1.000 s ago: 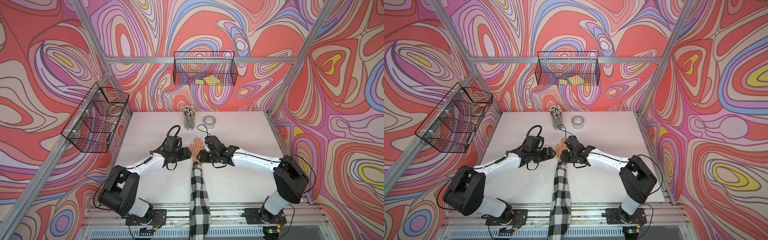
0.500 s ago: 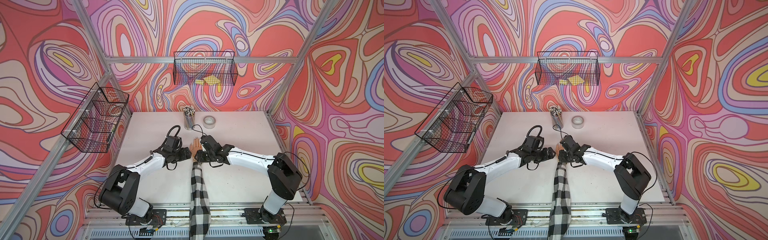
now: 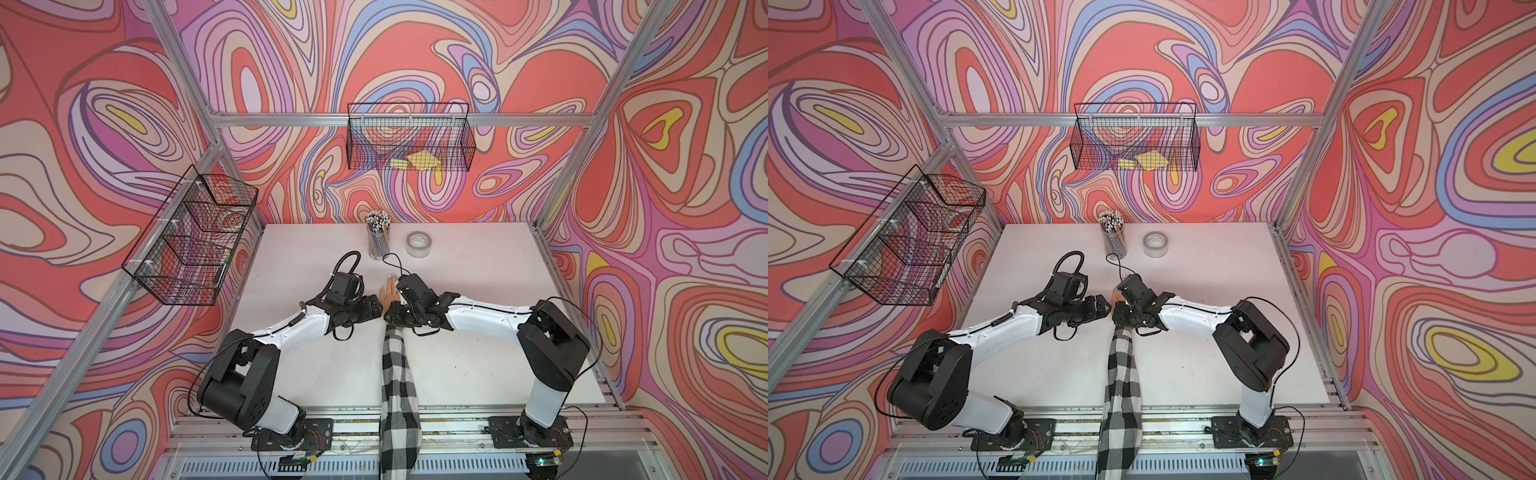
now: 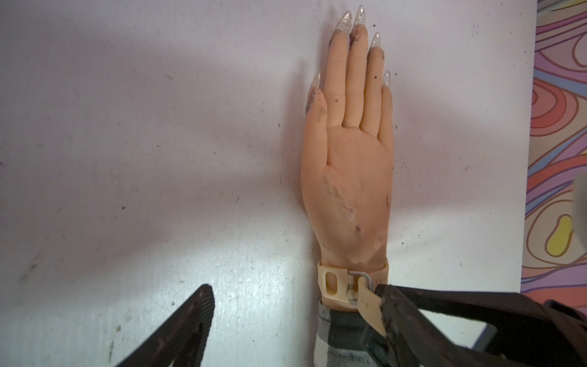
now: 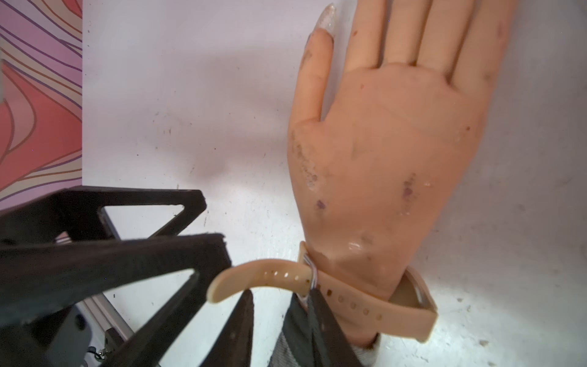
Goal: Take off the watch
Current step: Untie the watch from the hand.
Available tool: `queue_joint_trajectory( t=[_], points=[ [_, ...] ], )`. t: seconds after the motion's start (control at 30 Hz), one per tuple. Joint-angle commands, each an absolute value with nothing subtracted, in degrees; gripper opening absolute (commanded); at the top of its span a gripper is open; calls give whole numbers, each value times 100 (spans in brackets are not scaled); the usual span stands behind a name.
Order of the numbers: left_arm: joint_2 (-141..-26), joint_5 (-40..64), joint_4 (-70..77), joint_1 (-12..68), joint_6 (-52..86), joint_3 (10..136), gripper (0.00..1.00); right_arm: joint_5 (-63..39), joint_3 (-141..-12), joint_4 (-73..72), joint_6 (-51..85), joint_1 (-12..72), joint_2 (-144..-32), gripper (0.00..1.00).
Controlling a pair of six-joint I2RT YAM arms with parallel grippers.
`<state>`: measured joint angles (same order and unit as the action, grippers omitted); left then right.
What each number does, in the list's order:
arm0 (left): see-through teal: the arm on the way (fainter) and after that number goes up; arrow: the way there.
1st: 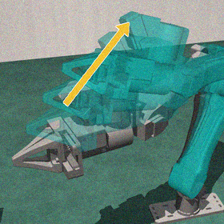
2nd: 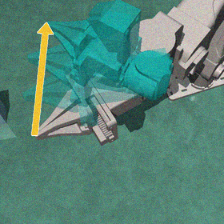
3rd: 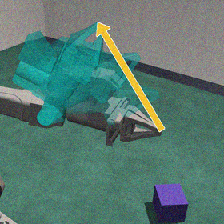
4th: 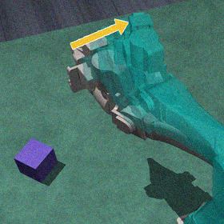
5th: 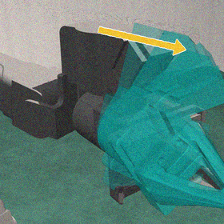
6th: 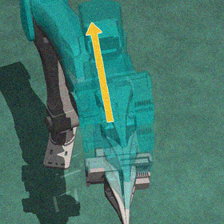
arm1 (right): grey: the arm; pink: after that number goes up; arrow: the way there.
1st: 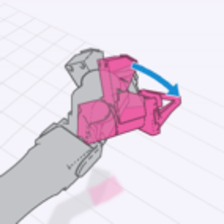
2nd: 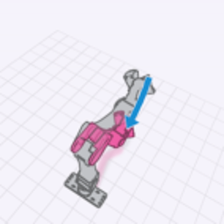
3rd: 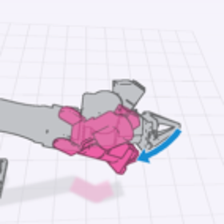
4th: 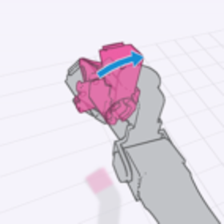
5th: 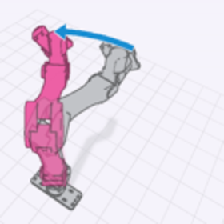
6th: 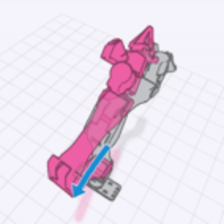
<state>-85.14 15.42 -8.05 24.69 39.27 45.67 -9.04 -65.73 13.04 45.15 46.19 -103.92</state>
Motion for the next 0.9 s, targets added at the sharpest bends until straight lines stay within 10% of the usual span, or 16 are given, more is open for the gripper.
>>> queue_joint_trajectory(
  t=[0.0,0.87],
  points=[
    [-8376,1525,-733,2443,4006,4456,84,-926,-6430,1124,4686,4605,-10450,31],
    [-8316,1550,-625,2440,4061,4298,84,-2053,-5458,-1318,6564,4217,-10717,29]
  ],
)
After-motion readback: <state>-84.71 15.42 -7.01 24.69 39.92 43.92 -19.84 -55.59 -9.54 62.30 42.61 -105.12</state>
